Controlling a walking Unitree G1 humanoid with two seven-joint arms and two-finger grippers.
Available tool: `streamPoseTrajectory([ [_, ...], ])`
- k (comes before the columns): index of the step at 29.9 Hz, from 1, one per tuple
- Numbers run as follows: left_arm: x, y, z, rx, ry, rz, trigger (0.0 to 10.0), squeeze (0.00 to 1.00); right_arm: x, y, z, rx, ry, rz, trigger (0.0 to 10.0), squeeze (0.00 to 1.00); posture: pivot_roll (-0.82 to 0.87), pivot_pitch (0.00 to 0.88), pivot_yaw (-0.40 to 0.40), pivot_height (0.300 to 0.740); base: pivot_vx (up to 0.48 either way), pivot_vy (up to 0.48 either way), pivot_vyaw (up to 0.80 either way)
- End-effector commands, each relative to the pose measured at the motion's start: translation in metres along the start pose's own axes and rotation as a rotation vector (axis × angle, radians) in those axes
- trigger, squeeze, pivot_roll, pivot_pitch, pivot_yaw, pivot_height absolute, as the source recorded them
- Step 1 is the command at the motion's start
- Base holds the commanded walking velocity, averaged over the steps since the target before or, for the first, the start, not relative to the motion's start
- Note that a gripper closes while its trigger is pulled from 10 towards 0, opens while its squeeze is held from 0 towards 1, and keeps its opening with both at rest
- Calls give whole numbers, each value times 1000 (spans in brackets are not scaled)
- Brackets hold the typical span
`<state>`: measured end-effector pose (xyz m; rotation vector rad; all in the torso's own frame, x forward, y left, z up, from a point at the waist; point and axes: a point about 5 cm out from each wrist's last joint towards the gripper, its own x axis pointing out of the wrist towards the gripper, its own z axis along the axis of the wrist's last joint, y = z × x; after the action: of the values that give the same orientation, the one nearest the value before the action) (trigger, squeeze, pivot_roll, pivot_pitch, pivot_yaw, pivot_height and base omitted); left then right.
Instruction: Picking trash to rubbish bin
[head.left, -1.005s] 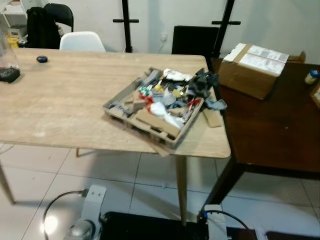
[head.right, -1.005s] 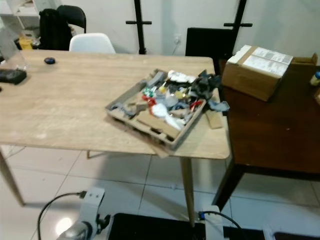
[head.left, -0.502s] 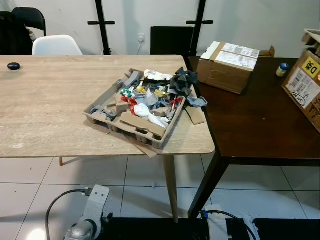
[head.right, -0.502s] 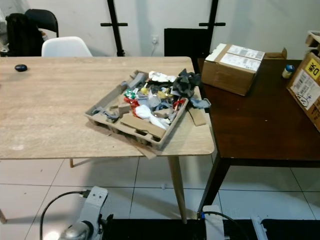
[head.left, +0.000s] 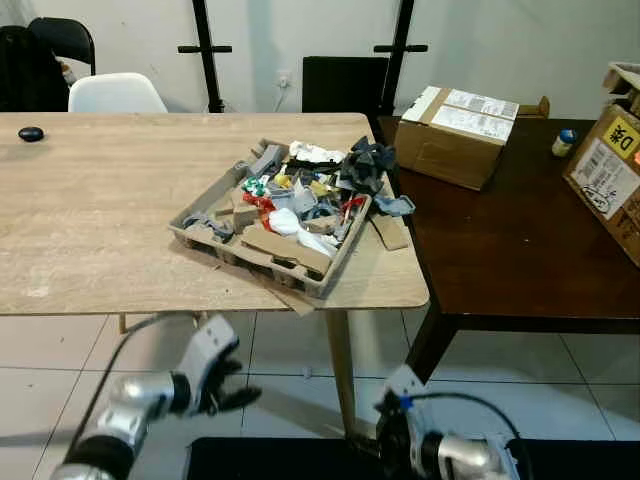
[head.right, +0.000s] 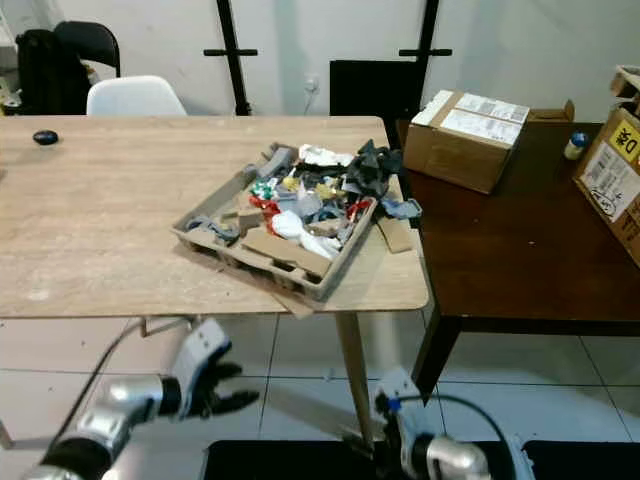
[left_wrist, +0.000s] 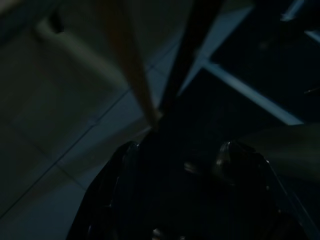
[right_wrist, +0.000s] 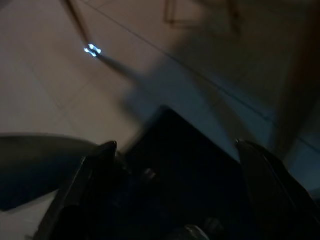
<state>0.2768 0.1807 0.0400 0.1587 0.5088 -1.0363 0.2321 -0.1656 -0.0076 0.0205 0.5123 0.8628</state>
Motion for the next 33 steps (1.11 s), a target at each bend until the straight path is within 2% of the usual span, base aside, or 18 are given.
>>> streamPoseTrajectory([
  [1, -7, 3, 13, 6, -7, -55, 10000, 0, -2, 1, 23, 10, -80, 90, 10000, 0, 86, 46, 28, 740, 0, 0, 0],
  [3, -12, 4, 38, 24, -67, -105, 10000, 0, -7, -2, 52, 3, -177, 148, 10000, 0, 85, 45, 27, 740, 0, 0, 0],
  [4, -12, 4, 38, 24, -67, -105, 10000, 0, -7, -2, 52, 3, -177, 148, 10000, 0, 85, 45, 27, 740, 0, 0, 0],
  [7, -25, 2, 85, 37, -205, -187, 10000, 0, -18, -1, 98, 15, -350, 246, 10000, 0, 89, 49, 25, 740, 0, 0, 0],
  [10, -37, -1, 121, 59, -317, -241, 10000, 0, -31, 0, 133, 18, -479, 322, 10000, 0, 92, 51, 23, 740, 0, 0, 0],
  [14, -46, 1, 157, 103, -476, -215, 10000, 0, -43, -1, 170, -8, -621, 323, 10000, 0, 94, 57, 22, 740, 0, 0, 0],
  [15, -46, 1, 157, 103, -476, -215, 10000, 0, -43, -1, 170, -8, -621, 323, 10000, 0, 94, 57, 22, 740, 0, 0, 0],
  [17, -46, 13, 174, 110, -533, -62, 10000, 0, -47, -7, 190, -41, -694, 241, 10000, 0, 96, 60, 23, 740, 0, 0, 0],
  [19, -45, 25, 181, 114, -528, 78, 10000, 0, -46, -14, 201, -76, -714, 140, 10000, 0, 97, 61, 24, 740, 0, 0, 0],
  [21, -44, 28, 182, 147, -521, 124, 10000, 0, -46, -16, 204, -80, -720, 109, 10000, 0, 98, 63, 22, 740, 0, 0, 0],
  [22, -43, 39, 183, 153, -510, 254, 10000, 0, -45, -20, 213, -92, -736, 39, 10000, 0, 97, 65, 23, 740, 0, 0, 0],
  [23, -43, 43, 183, 159, -501, 311, 10000, 0, -44, -22, 216, -98, -733, 3, 10000, 0, 97, 65, 23, 740, 0, 0, 0],
  [25, -43, 43, 183, 159, -501, 311, 10000, 0, -44, -22, 216, -98, -733, 3, 10000, 0, 97, 65, 23, 740, 0, 0, 0],
  [26, -42, 49, 182, 131, -487, 364, 10000, 0, -43, -24, 219, -103, -730, -32, 10000, 0, 95, 67, 23, 740, 0, 0, 0],
  [27, -41, 54, 181, 114, -469, 403, 10000, 588, -41, -26, 222, -97, -725, -69, 10000, 0, 94, 70, 24, 740, 0, 0, 0],
  [28, -39, 57, 180, 86, -462, 426, 10000, 1000, -37, -29, 224, -91, -724, -103, 10000, 0, 94, 70, 24, 740, 0, 0, 0],
  [31, -37, 60, 180, 64, -460, 442, 10000, 1000, -35, -30, 226, -84, -724, -128, 10000, 0, 91, 76, 26, 740, 0, 0, 0],
  [33, -29, 65, 181, 12, -471, 461, 10000, 1000, -28, -33, 227, -89, -712, -187, 10000, 0, 86, 89, 30, 740, 0, 0, 0],
])
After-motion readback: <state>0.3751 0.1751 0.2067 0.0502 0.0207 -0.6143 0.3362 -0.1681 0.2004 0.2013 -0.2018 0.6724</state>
